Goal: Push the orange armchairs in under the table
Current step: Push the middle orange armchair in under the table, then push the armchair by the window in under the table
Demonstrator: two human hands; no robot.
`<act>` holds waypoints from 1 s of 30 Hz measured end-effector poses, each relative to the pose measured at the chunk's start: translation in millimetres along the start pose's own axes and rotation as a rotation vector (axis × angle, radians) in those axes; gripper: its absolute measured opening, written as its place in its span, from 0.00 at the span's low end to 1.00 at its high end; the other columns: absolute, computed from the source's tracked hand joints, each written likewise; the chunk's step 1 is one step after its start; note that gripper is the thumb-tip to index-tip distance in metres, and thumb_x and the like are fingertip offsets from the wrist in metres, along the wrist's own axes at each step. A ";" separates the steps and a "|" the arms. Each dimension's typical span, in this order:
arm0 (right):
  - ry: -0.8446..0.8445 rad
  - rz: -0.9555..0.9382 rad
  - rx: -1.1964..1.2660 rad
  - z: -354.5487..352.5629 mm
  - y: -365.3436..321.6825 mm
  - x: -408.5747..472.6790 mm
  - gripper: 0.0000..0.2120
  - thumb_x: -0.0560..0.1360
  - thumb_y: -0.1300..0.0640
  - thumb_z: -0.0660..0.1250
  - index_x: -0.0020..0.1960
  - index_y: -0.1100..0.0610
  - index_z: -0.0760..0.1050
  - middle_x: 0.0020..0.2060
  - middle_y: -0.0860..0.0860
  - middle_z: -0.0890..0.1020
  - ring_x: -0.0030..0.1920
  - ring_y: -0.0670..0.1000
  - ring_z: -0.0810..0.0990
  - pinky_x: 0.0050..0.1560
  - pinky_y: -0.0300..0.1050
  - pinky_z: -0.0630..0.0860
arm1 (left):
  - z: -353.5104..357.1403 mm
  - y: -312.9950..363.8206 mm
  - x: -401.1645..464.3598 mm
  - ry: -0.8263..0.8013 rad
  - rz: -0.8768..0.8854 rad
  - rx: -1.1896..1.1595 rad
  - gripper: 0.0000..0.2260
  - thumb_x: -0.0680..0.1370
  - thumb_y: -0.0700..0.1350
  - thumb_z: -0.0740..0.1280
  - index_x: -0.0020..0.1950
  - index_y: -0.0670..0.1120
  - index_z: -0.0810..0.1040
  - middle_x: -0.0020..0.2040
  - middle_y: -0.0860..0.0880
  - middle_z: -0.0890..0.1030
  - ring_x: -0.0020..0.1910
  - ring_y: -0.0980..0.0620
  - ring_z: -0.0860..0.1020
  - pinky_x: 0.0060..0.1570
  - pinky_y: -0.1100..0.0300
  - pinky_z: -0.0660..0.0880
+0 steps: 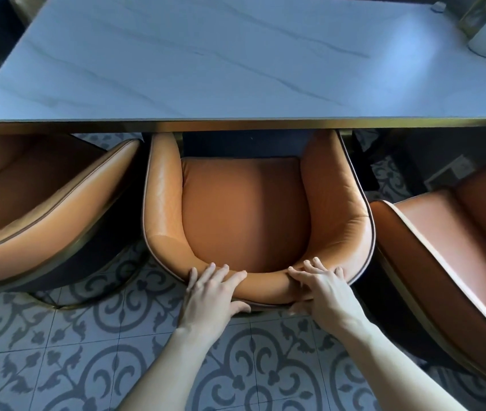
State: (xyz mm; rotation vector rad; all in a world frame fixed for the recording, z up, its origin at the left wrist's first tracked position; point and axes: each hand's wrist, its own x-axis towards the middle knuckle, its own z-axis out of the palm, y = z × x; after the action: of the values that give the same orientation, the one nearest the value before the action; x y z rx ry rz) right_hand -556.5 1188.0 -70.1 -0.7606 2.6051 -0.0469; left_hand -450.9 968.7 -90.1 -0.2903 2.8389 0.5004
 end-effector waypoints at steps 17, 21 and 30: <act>0.209 0.149 0.106 -70.6 43.4 -129.0 0.41 0.74 0.33 0.68 0.80 0.44 0.55 0.75 0.55 0.65 0.77 0.56 0.59 0.73 0.67 0.60 | -66.7 117.1 -37.5 -0.019 0.030 -0.005 0.33 0.77 0.66 0.61 0.78 0.58 0.54 0.78 0.50 0.60 0.77 0.48 0.55 0.76 0.44 0.50; 0.173 0.162 0.116 -97.9 99.0 -172.8 0.44 0.72 0.26 0.64 0.81 0.42 0.52 0.81 0.55 0.59 0.81 0.57 0.53 0.76 0.72 0.55 | -79.1 177.9 -57.5 0.037 0.028 -0.014 0.34 0.76 0.69 0.59 0.78 0.59 0.54 0.78 0.51 0.62 0.76 0.50 0.58 0.76 0.46 0.53; 0.101 0.210 0.081 -103.4 158.8 -218.0 0.48 0.70 0.21 0.60 0.82 0.41 0.48 0.83 0.54 0.55 0.82 0.57 0.50 0.76 0.74 0.50 | -74.5 226.5 -79.9 0.003 -0.057 -0.011 0.36 0.73 0.72 0.59 0.78 0.60 0.54 0.79 0.52 0.60 0.76 0.48 0.58 0.76 0.45 0.52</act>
State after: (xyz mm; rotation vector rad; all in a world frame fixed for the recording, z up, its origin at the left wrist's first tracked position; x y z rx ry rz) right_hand -513.3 1427.7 85.2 -0.4645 2.7454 -0.1309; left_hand -443.3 1162.8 69.6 -0.3730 2.8231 0.5038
